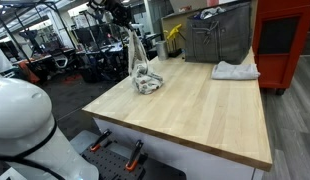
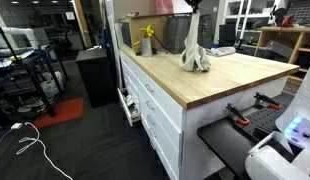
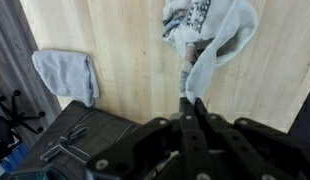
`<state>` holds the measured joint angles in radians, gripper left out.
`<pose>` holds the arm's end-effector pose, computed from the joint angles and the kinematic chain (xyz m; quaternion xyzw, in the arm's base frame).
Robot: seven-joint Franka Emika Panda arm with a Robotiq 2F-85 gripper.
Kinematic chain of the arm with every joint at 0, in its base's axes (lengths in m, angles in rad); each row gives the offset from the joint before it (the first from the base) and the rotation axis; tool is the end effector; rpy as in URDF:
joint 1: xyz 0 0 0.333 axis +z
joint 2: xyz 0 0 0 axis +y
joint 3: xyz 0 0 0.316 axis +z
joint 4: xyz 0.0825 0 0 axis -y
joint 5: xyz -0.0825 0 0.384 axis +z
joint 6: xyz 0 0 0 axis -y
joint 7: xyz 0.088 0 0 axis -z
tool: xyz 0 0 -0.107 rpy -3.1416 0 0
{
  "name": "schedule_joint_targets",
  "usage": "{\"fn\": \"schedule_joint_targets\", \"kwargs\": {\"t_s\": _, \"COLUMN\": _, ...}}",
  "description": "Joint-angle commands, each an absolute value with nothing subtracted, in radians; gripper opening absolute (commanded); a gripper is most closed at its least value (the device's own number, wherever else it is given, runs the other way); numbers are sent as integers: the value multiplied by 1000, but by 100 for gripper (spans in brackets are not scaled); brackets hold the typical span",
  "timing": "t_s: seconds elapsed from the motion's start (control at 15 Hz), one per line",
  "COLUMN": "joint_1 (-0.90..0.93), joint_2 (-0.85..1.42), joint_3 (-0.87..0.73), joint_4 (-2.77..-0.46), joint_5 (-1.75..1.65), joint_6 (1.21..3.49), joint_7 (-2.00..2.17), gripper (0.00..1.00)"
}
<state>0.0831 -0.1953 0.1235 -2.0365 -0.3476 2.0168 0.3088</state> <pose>0.5105 0.0907 0.5490 0.9811 0.0105 0.1262 0.1464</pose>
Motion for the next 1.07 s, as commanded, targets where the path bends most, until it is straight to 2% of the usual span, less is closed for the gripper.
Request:
{"fn": "schedule_joint_targets", "kwargs": {"t_s": 0.0, "joint_1": 75, "joint_2": -195, "joint_3": 132, "joint_4": -2034, "joint_5": -345, "joint_6": 2014, "joint_7": 307, "gripper": 5}}
{"fn": "schedule_joint_targets", "kwargs": {"t_s": 0.13, "joint_1": 75, "joint_2": -195, "joint_3": 132, "joint_4": -2034, "joint_5": -345, "joint_6": 2014, "joint_7": 307, "gripper": 1}}
{"fn": "schedule_joint_targets", "kwargs": {"t_s": 1.0, "joint_1": -49, "joint_2": -143, "joint_3": 52, "joint_4": -1940, "joint_5": -770, "joint_6": 2001, "joint_7": 321, "gripper": 1}}
